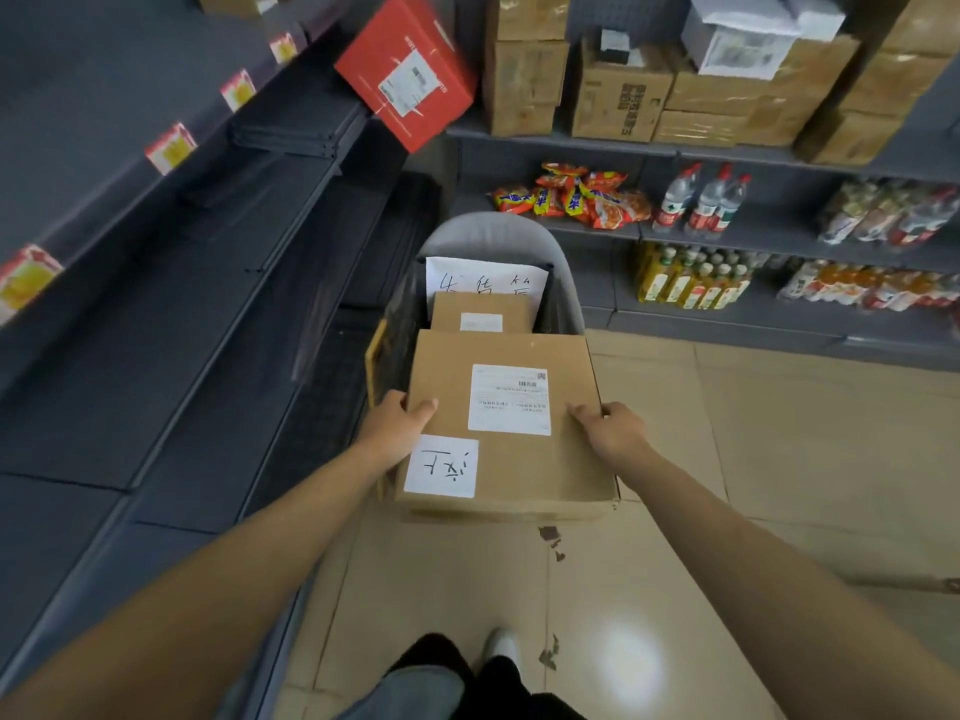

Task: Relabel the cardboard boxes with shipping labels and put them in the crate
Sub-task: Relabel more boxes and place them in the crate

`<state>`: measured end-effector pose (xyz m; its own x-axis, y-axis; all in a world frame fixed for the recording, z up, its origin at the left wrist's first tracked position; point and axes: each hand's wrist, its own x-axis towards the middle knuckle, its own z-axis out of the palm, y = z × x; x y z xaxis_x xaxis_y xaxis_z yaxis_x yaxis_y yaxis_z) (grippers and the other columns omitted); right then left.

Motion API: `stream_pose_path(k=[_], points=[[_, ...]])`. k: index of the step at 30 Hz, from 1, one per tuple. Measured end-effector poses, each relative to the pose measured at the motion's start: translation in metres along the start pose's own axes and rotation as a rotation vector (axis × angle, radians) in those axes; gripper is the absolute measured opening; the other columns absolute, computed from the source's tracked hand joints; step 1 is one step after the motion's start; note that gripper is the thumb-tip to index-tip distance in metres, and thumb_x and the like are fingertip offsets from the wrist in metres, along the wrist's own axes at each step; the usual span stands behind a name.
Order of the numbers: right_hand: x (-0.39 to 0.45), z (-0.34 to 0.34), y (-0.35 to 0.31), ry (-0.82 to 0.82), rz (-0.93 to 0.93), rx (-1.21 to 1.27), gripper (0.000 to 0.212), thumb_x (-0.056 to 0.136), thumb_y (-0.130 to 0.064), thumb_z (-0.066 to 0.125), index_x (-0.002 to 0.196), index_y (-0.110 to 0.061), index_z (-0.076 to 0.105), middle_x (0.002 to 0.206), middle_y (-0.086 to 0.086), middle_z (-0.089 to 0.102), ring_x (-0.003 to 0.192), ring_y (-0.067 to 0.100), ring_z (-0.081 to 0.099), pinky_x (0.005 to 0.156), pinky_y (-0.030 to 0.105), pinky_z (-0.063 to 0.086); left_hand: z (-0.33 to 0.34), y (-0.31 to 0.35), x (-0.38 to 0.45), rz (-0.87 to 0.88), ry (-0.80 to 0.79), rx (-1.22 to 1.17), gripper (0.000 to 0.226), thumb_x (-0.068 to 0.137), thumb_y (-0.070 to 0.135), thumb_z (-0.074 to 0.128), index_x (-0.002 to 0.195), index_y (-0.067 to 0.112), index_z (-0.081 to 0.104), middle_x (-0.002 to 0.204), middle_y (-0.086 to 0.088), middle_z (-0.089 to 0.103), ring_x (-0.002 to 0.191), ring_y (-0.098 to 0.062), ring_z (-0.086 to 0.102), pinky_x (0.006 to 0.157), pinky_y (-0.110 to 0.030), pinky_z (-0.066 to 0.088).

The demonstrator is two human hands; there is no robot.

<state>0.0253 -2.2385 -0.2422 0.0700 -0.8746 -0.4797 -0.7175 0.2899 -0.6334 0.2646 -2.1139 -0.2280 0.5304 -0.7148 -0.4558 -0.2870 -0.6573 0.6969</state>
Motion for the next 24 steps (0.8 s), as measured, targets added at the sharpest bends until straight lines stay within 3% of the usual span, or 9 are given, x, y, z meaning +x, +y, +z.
stream_pose_path(k=[5,8,12,18,24], points=[[0.045,0.008,-0.027,-0.037,0.005,-0.066,0.054,0.091,-0.050,0.051,0.127,-0.009,0.053,0.125,0.013,0.059,0.111,0.032,0.056,0.093,0.037,0.047,-0.005,0.010,0.044,-0.061,-0.012,0.027,0.050,0.094,0.049,0.047,0.128,0.012,0.047,0.120,-0.008,0.060,0.103,-0.025,0.059,0.087,-0.037,0.049],[0.074,0.018,-0.049,-0.040,0.029,-0.054,0.054,0.091,-0.049,0.053,0.127,-0.009,0.053,0.125,0.013,0.058,0.110,0.032,0.056,0.087,0.034,0.044,-0.011,0.018,0.082,-0.081,-0.025,0.029,0.051,0.095,0.047,0.046,0.131,0.011,0.045,0.123,-0.009,0.059,0.106,-0.027,0.060,0.091,-0.041,0.050],[0.112,0.030,-0.071,-0.033,0.065,-0.047,0.052,0.092,-0.049,0.053,0.125,-0.009,0.054,0.122,0.013,0.059,0.105,0.031,0.057,0.080,0.031,0.043,-0.022,0.037,0.138,-0.075,-0.060,0.038,0.046,0.095,0.046,0.047,0.126,0.012,0.046,0.118,-0.007,0.060,0.096,-0.024,0.060,0.083,-0.036,0.050],[0.169,0.040,-0.097,-0.047,0.119,-0.038,0.054,0.092,-0.048,0.054,0.126,-0.007,0.054,0.123,0.014,0.060,0.108,0.031,0.058,0.083,0.032,0.045,-0.027,0.059,0.211,-0.067,-0.102,0.039,0.047,0.094,0.044,0.051,0.128,0.012,0.047,0.120,-0.008,0.060,0.103,-0.026,0.061,0.092,-0.043,0.050],[0.228,0.047,-0.112,-0.098,0.172,-0.033,0.058,0.090,-0.050,0.055,0.132,-0.010,0.052,0.128,0.011,0.058,0.112,0.030,0.057,0.090,0.034,0.046,-0.014,0.068,0.266,-0.150,-0.125,0.080,0.048,0.095,0.045,0.049,0.131,0.012,0.045,0.118,-0.006,0.061,0.097,-0.022,0.061,0.075,-0.032,0.048]])
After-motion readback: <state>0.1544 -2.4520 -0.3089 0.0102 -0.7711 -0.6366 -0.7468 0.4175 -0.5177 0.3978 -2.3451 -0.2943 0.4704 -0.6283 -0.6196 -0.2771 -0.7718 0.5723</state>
